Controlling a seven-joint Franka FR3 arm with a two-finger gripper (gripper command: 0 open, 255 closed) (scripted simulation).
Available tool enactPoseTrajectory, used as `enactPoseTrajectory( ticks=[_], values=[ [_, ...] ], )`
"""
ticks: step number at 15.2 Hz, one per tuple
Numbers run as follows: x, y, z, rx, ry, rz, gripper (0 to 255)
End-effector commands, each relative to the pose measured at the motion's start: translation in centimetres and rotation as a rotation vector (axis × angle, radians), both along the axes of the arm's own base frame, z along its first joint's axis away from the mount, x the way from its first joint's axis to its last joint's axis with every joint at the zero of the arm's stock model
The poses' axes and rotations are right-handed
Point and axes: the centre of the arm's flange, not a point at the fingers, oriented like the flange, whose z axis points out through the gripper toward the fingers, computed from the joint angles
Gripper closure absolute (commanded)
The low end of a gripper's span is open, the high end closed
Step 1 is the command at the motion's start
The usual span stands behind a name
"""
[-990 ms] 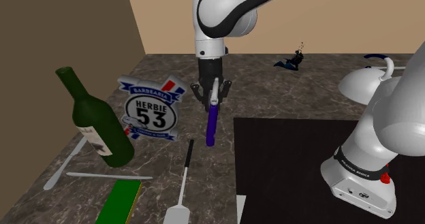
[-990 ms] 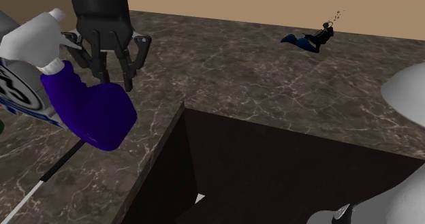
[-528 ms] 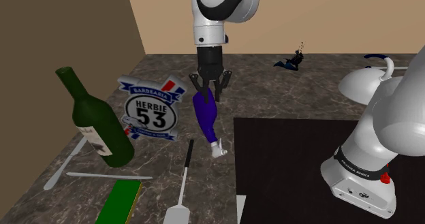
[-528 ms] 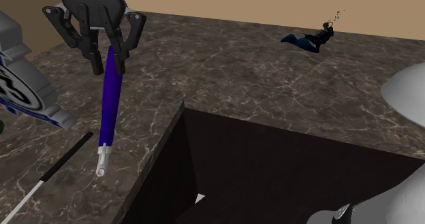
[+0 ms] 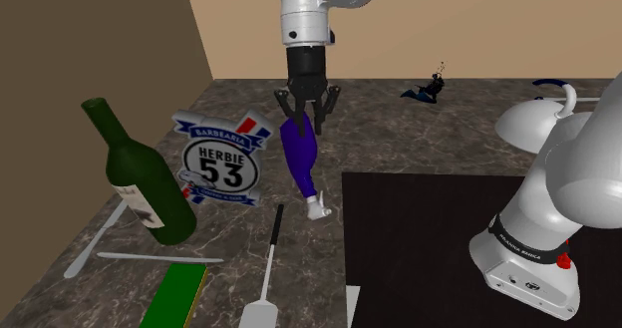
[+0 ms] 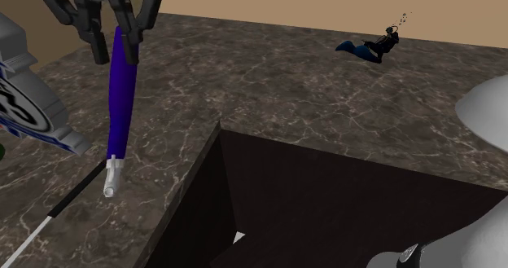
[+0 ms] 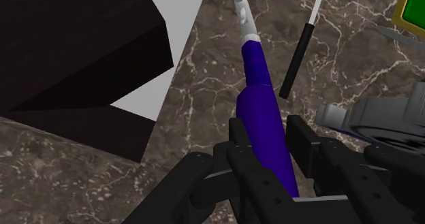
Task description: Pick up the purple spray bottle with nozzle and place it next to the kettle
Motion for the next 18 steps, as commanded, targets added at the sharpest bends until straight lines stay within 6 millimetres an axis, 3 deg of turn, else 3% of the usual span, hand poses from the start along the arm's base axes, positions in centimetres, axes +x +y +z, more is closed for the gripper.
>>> enactPoseTrajectory(
  ticks=[1,18],
  values=[
    [0.0,0.0,1.2,0.0,0.0,0.0,255],
    [0.0,0.0,10.2,0.0,0.0,0.0,255]
  ],
)
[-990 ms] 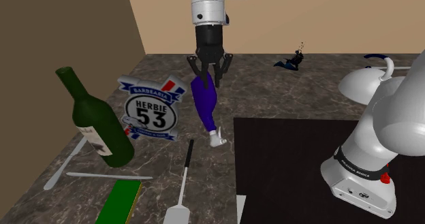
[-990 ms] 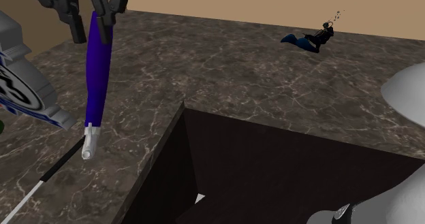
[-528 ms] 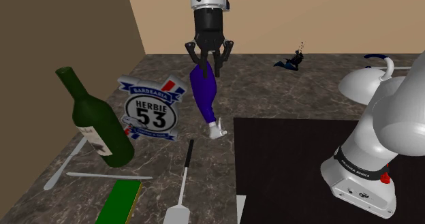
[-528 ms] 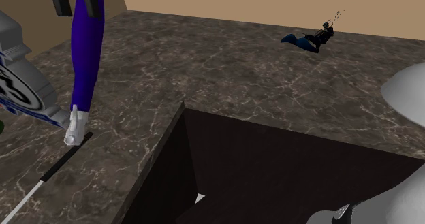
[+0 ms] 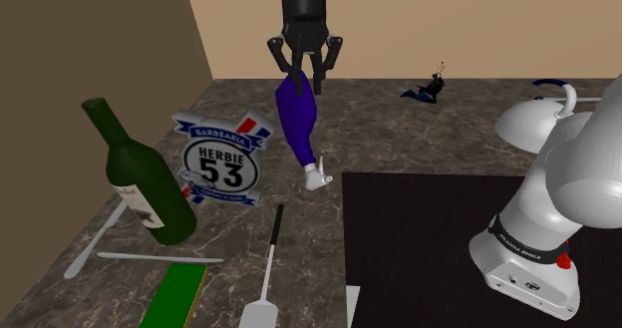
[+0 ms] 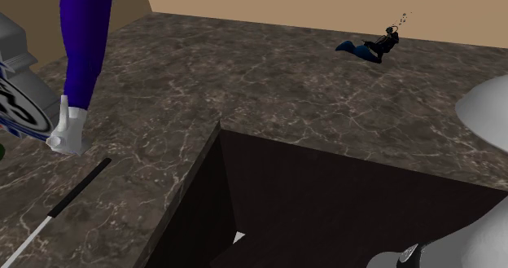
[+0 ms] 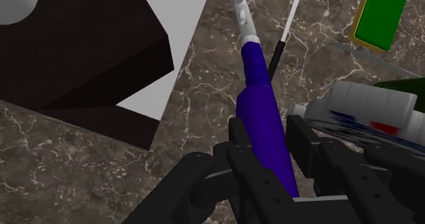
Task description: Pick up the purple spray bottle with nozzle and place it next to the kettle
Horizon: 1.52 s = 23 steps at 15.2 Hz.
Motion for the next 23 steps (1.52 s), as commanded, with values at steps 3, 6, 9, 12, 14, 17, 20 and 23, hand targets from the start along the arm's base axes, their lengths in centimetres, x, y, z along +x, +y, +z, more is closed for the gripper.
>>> enactPoseTrajectory(
  ticks=[3,6,9,12,14,17,20,23],
  values=[
    [0.0,0.0,2.2,0.0,0.0,0.0,255],
    [0.0,0.0,3.8,0.0,0.0,0.0,255],
    [0.0,0.0,5.4,0.0,0.0,0.0,255],
    [0.0,0.0,7.0,0.0,0.0,0.0,255],
    [0.0,0.0,8.1,0.0,0.0,0.0,255],
    [0.0,0.0,9.6,0.0,0.0,0.0,255],
    [0.0,0.0,11.2,0.0,0.0,0.0,255],
    [0.0,0.0,12.8,0.0,0.0,0.0,255]
  ],
)
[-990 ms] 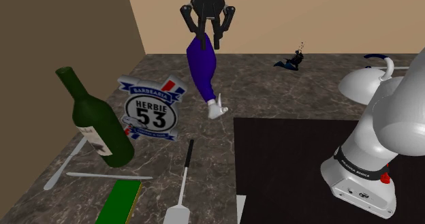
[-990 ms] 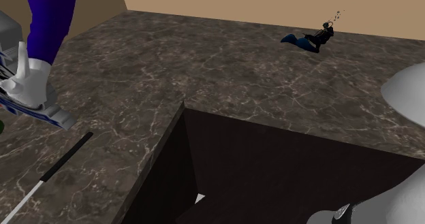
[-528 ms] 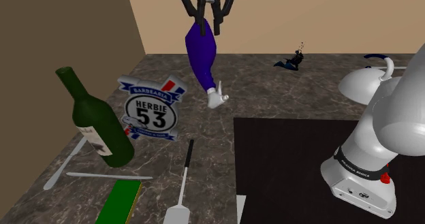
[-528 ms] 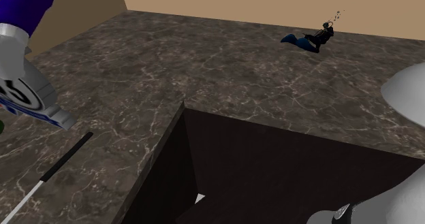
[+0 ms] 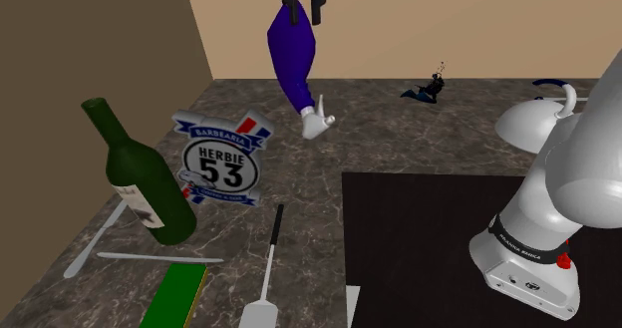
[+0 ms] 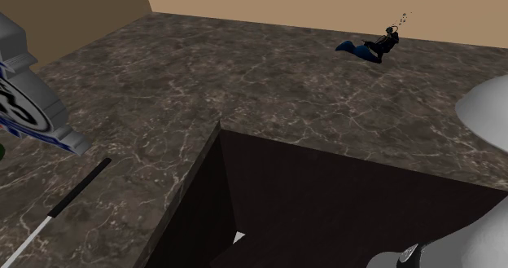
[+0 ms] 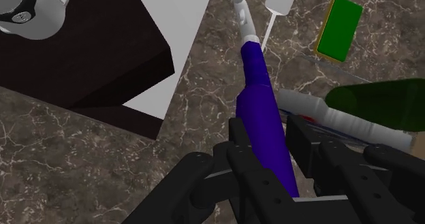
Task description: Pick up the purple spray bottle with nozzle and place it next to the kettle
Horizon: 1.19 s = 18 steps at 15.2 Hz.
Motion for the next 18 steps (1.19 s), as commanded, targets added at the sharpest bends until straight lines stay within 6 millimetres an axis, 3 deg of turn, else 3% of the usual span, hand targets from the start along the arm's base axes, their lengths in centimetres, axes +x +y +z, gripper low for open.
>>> enactPoseTrajectory(
  ticks=[1,18],
  values=[
    [0.0,0.0,0.9,0.0,0.0,0.0,255],
    [-8.6,-20.8,0.9,0.0,0.0,0.0,255]
  ],
)
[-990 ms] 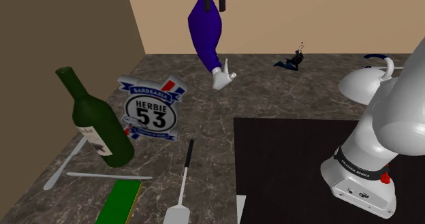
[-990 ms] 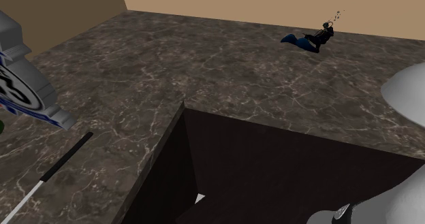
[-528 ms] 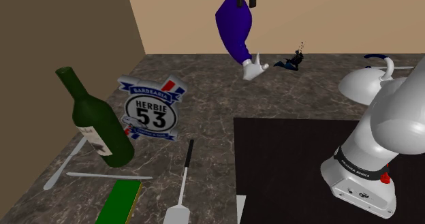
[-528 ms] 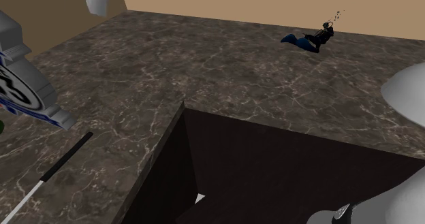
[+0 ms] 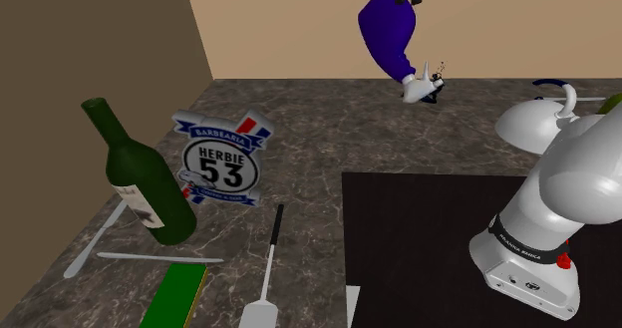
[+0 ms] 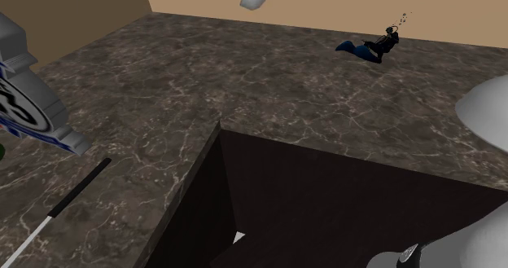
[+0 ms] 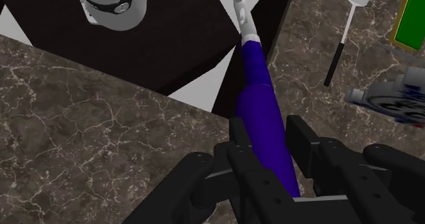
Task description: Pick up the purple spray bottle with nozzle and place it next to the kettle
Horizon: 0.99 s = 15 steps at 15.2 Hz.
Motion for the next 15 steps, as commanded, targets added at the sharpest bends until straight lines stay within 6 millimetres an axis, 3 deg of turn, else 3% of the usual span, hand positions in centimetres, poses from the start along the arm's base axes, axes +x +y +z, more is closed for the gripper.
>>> enactPoseTrajectory(
  ticks=[1,15],
  values=[
    [-1.1,-2.5,0.1,0.001,0.0,0.002,255],
    [-8.1,-19.6,0.2,0.001,0.0,0.002,255]
  ],
)
